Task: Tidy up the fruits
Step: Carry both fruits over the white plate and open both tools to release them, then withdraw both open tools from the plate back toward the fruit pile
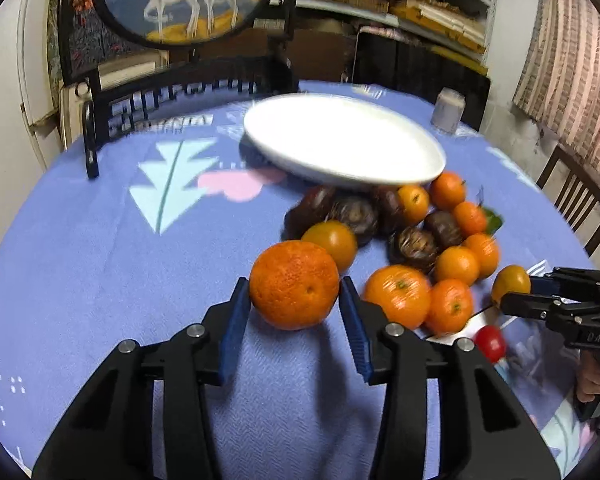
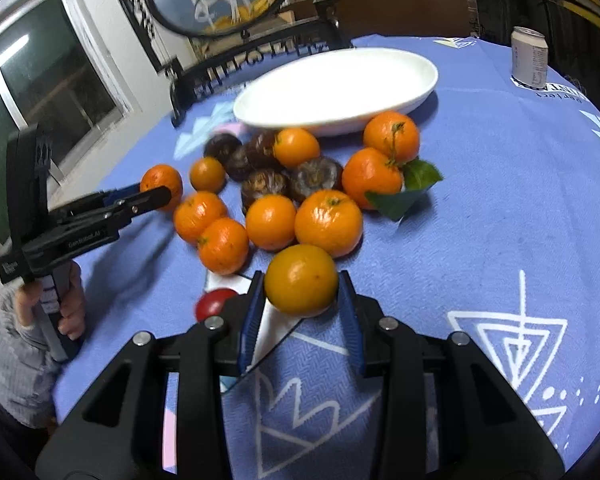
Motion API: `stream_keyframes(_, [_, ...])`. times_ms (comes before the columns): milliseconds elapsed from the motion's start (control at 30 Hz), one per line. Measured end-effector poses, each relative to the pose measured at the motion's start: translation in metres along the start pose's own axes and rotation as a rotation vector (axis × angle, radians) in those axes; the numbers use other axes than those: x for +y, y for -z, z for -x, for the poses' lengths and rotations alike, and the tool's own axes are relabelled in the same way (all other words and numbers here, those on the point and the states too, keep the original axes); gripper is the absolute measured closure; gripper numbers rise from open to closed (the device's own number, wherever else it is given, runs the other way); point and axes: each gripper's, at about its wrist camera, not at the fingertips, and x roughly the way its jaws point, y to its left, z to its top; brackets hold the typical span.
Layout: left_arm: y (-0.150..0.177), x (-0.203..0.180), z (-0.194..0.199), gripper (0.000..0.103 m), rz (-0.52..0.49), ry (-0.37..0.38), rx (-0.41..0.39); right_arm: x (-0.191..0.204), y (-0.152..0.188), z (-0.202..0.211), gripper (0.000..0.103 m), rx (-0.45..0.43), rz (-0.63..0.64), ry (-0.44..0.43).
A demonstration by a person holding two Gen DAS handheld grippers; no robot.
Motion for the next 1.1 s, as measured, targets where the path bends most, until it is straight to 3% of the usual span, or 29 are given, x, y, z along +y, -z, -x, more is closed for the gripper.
stream_keyframes(133, [-0.031,-0.009,0.002,0.057,-0.006,0.007,-0.023,-0.009,-0.03,0.017,0.066,-0.037,-0.023,0.006])
stream_keyframes(233, [-0.066,-0.019,-0.013,0.057,-0.001,0.019,-0.034,-0.016,-0.075,0.019,0.066,-0.077,-0.023,0.041])
stream_keyframes(367, [-0.103,-0.024,-0.047,0.057,0.038,0.032,-0.019,-0.029,-0.122,-0.01,0.066,-0.097,-0.04,0.078])
stream_keyframes(500, [-0.117,-0.019,-0.08,0.057,0.066,0.025,0.021,-0.044,-0.148,-0.05,0.066,-0.076,-0.074,0.087])
stream_keyframes(600, [-0.118,-0.016,-0.096,0.057,0.079,0.015,0.04,-0.049,-0.157,-0.071,0.065,-0.056,-0.059,0.108])
stream_keyframes(667, [-0.116,-0.015,-0.101,0.056,0.083,0.012,0.044,-0.051,-0.158,-0.073,0.049,-0.076,-0.062,0.116])
stream_keyframes(700, [-0.116,-0.014,-0.102,0.049,0.084,0.013,0.043,-0.052,-0.158,-0.072,0.033,-0.09,-0.063,0.124])
stream_keyframes(800, [-0.115,-0.013,-0.097,0.038,0.091,0.03,0.019,-0.05,-0.158,-0.068,0.033,-0.111,-0.039,0.145])
stream_keyframes(1000, [-0.103,-0.004,-0.068,0.034,0.12,0.01,-0.031,-0.045,-0.144,-0.043,0.033,-0.147,-0.047,0.132])
stream_keyframes(1100, [-0.089,0.004,-0.052,0.034,0.145,-0.018,-0.046,-0.039,-0.127,-0.019,0.02,-0.215,-0.027,0.126])
